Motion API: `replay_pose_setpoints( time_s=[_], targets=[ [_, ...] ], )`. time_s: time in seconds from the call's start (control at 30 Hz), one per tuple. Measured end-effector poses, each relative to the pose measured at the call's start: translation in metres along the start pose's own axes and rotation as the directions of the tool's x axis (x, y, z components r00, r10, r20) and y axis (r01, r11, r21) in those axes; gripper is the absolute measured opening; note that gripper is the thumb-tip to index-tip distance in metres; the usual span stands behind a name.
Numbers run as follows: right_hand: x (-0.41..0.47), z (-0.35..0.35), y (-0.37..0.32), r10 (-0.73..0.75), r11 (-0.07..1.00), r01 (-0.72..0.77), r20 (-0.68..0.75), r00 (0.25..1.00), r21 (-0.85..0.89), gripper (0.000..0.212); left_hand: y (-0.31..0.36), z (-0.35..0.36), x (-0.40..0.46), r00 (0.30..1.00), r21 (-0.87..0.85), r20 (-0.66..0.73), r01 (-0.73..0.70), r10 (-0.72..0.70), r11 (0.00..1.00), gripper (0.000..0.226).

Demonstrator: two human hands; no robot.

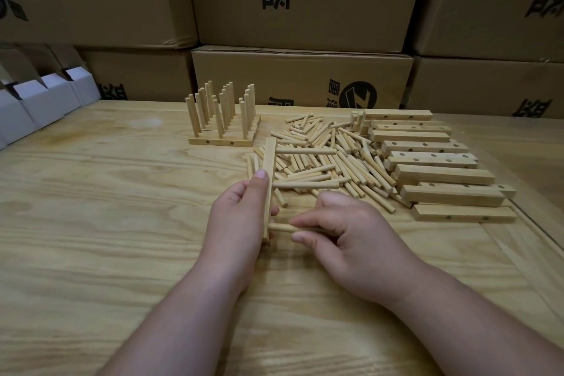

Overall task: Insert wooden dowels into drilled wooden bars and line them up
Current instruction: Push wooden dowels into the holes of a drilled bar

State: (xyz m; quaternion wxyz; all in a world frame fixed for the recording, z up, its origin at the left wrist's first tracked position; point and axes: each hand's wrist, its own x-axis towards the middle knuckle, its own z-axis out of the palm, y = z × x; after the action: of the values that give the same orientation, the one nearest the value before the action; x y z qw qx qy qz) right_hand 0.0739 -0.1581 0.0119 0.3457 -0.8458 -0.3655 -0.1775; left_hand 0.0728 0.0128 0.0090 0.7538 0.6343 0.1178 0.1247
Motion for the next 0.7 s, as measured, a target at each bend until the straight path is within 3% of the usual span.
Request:
replay_pose_setpoints(
  time_s=[0.37,0.7],
  targets=[
    [0.0009,0.0,-0.0028,0.047,0.999,-0.046,0.083,0.995,-0.014,0.029,-0.0006,-0.0009,0.0001,1.0,0.015,0.017,-0.005,0.005,1.0,0.034],
    [0.0001,0.0042,0.0002,0.042,0.999,-0.042,0.018,0.999,0.022,0.018,-0.0055,0.0008,0.0007,0.999,0.096,0.03,-0.043,0.04,0.994,0.039]
  ],
)
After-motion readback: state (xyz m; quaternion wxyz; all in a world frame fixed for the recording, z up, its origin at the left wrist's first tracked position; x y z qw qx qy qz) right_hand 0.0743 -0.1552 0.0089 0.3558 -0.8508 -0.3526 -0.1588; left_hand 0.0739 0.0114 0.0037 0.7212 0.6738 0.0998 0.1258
